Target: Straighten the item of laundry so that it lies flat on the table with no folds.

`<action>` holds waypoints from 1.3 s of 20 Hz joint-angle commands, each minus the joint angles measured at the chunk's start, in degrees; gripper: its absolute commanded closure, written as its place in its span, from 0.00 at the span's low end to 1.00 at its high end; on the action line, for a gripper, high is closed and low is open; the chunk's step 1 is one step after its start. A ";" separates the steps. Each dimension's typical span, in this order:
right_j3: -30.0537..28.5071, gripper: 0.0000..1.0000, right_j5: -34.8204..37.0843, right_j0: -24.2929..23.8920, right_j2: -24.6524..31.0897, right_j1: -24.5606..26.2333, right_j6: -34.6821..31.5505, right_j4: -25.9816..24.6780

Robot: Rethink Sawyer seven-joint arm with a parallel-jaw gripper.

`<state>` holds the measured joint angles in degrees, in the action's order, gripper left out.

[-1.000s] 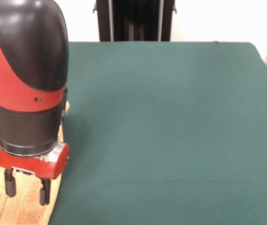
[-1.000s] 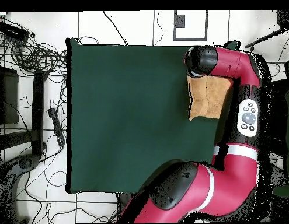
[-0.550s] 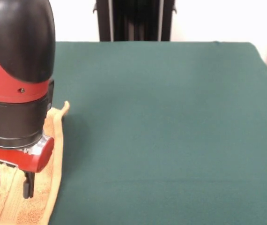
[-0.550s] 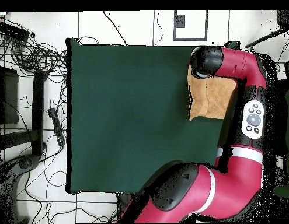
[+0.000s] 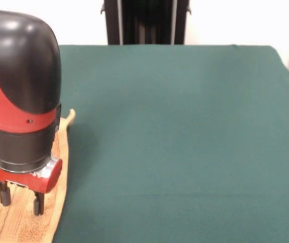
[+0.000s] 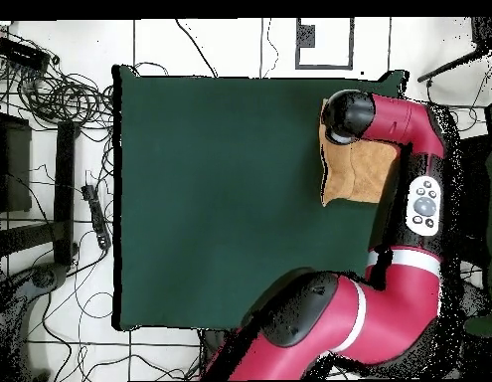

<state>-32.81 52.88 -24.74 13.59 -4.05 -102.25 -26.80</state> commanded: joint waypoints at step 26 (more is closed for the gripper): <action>-1.42 0.00 5.89 -1.43 7.69 8.58 20.02 8.61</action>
<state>-21.97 54.62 -27.15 14.82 2.52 -101.40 -20.38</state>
